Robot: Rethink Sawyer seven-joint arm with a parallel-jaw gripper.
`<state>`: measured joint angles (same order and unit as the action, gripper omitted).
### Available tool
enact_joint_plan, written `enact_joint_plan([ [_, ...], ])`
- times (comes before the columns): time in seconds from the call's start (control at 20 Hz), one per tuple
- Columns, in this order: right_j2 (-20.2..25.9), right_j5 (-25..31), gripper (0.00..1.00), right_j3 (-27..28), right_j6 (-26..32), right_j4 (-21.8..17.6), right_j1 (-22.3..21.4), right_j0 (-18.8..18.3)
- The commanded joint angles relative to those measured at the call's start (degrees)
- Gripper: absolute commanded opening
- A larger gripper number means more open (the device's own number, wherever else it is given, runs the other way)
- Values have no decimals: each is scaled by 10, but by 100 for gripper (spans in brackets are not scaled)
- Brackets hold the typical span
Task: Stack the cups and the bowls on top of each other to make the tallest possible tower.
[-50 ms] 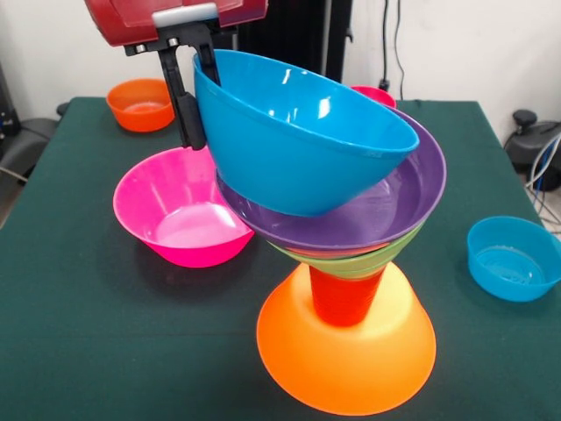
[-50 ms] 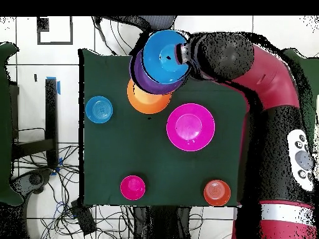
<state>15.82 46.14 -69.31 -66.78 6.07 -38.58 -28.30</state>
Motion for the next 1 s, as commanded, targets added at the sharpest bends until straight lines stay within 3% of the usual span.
enact_joint_plan([
  [0.05, 18, -13, 0, -54, -101, 13, 5, 16],
  [1.0, 28, -2, 0, -70, -98, 34, 0, 11],
])
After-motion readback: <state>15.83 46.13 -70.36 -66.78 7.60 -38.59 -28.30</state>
